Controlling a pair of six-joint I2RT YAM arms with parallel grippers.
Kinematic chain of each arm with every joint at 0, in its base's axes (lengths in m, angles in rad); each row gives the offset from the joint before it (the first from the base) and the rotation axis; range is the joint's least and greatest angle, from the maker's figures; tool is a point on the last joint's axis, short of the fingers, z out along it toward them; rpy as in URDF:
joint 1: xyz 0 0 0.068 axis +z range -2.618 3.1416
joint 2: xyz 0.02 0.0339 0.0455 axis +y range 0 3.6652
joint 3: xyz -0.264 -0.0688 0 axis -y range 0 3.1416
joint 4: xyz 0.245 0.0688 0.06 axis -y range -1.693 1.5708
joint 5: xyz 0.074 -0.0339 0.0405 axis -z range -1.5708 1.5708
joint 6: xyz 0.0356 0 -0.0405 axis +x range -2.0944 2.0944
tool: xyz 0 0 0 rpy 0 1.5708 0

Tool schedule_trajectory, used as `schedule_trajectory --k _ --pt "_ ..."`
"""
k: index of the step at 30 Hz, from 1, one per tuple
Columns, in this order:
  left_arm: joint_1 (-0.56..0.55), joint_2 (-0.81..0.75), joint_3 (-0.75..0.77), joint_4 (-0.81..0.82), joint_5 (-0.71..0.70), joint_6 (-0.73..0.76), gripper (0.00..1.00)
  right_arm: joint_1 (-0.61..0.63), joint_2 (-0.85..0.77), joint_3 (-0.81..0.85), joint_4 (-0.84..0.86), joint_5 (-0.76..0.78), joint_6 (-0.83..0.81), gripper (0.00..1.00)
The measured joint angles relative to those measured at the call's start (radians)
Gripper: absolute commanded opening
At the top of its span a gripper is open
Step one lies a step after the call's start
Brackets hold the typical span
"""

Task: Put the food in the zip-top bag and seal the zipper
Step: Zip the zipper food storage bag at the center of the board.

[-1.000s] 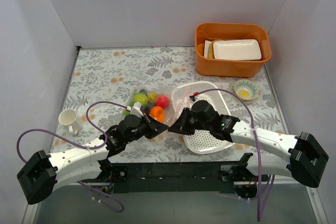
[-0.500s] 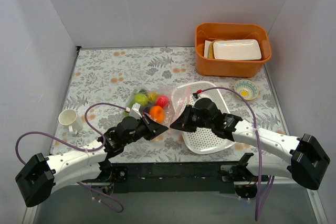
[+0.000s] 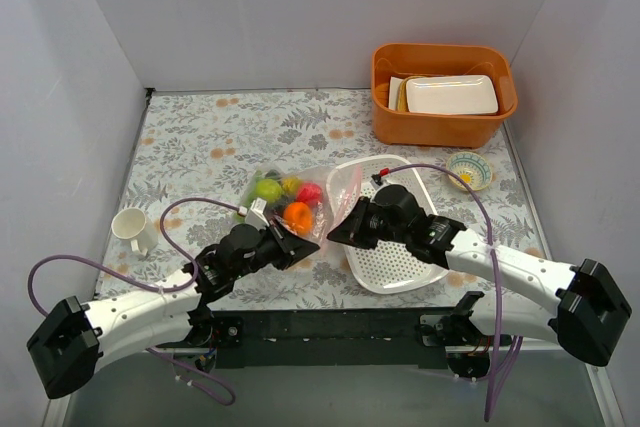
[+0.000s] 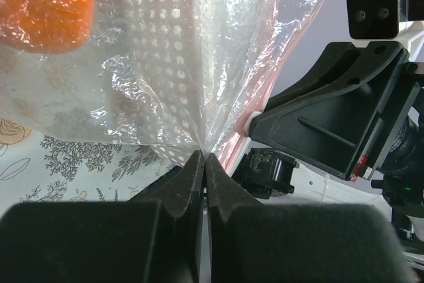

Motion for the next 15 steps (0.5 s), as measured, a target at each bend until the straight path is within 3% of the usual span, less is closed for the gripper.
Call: schedule_trajectory --k 15 --pt "-0.001 -0.117 0.015 -0.173 -0.018 -0.002 0.00 -0.019 -0.013 0.000 -0.009 0.005 -0.005 0.13"
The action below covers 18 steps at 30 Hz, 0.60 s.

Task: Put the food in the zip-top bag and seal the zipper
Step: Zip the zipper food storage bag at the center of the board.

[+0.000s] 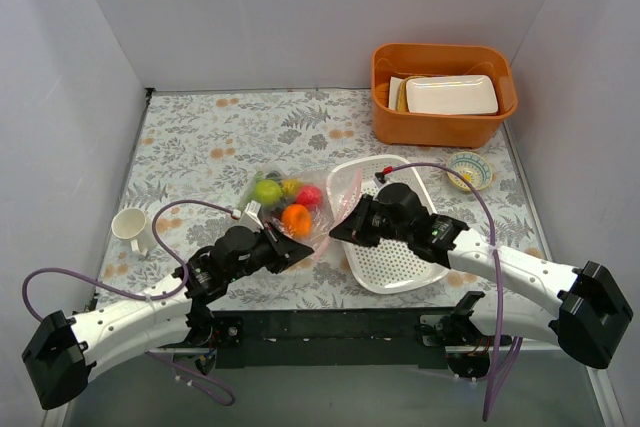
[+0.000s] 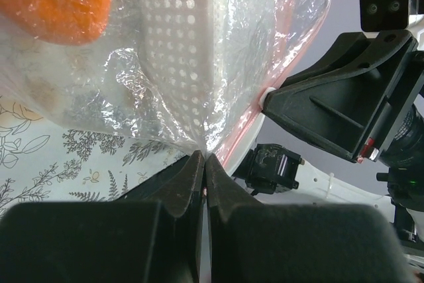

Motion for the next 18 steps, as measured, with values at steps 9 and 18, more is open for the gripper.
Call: schedule_trajectory --k 9,18 --pt "0.000 -0.031 0.007 -0.053 -0.002 -0.001 0.00 -0.021 0.000 0.000 0.000 -0.006 -0.008 0.13" --pt "0.000 -0.066 0.011 -0.101 -0.002 -0.002 0.00 -0.063 0.000 0.000 0.000 -0.032 -0.022 0.13"
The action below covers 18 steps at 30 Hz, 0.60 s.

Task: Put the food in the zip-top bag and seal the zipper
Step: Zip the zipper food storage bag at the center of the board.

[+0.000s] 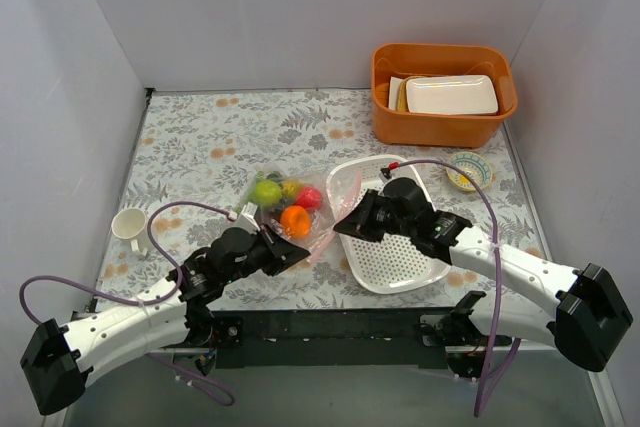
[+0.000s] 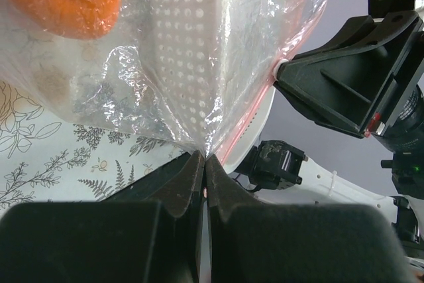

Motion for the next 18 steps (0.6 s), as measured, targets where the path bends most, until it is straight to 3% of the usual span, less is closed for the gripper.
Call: schedule_trajectory --k 18 --pt "0.000 -0.096 0.000 -0.112 0.013 0.001 0.00 -0.074 0.009 0.000 0.001 -0.056 -0.029 0.14"
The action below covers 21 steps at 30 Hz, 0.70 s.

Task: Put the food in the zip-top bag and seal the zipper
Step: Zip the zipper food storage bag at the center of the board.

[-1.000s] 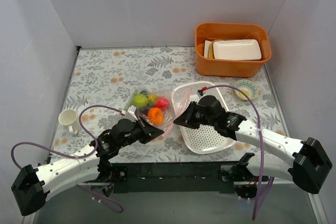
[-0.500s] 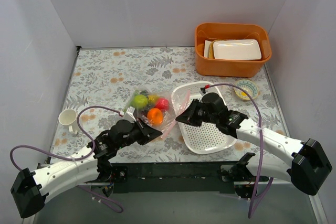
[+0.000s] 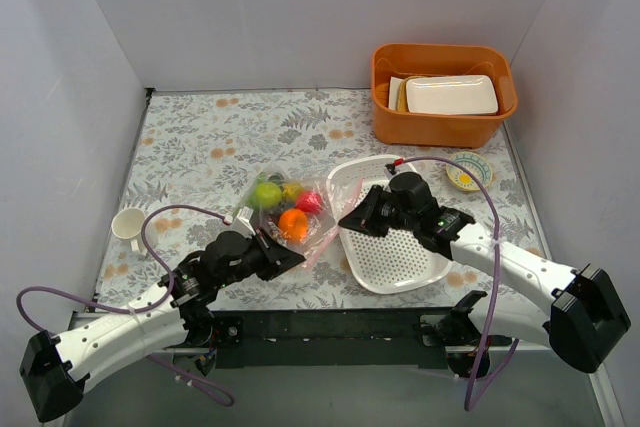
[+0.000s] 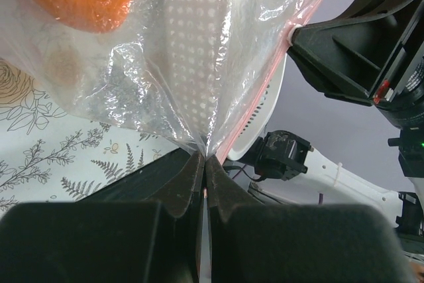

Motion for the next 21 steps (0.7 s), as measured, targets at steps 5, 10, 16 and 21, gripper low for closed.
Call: schedule_trajectory --k 5,10,16,21 --pt "0.000 -0.006 0.000 -0.021 0.004 0.000 0.00 -0.015 0.014 0.000 0.002 -0.005 -0.004 0.13" --pt "0.000 -0.017 0.000 -0.034 0.004 0.000 0.00 -0.030 0.034 0.000 0.003 -0.019 -0.017 0.13" --pt "0.000 -0.051 -0.005 -0.050 0.003 0.000 0.00 -0.051 0.047 0.000 0.008 -0.037 -0.028 0.13" --pt "0.000 -0.071 -0.008 -0.067 0.002 0.000 0.00 -0.080 0.056 0.005 0.016 -0.054 -0.045 0.13"
